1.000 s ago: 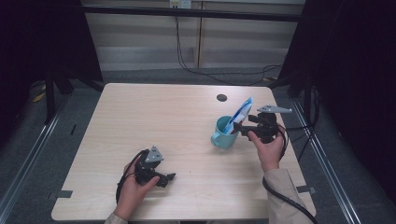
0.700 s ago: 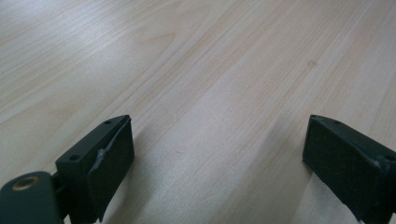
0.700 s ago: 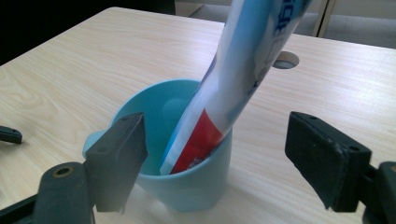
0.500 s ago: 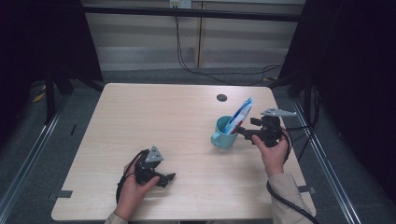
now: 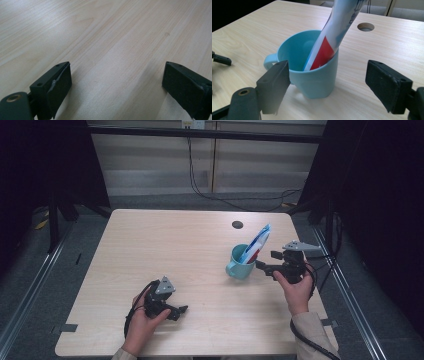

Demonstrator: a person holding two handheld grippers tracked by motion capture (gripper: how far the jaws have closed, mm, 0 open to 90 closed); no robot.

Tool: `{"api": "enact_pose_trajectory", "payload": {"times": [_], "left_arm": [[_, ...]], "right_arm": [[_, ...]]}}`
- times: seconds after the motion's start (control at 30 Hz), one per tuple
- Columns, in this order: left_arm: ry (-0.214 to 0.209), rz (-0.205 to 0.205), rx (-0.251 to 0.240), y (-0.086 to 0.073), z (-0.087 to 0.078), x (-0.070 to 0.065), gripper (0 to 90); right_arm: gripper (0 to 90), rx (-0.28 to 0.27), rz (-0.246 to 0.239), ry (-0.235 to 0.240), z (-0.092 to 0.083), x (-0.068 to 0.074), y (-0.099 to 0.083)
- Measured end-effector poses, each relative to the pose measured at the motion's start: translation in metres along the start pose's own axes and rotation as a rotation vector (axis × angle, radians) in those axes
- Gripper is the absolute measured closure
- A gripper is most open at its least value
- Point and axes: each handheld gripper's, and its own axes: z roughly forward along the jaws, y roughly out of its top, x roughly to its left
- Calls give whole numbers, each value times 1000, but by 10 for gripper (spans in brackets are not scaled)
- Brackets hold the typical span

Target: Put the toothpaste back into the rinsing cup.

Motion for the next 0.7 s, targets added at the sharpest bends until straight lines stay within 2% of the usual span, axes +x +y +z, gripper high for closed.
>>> {"api": "enact_pose_trajectory", "payload": {"times": [0.33, 0.7], "left_arm": [[1, 0, 0, 0, 0, 0, 86], [2, 0, 3, 0, 0, 0, 85]], "right_arm": [[185, 20, -13, 13, -5, 0, -13], [183, 42, -5, 28, -9, -2, -30]]}}
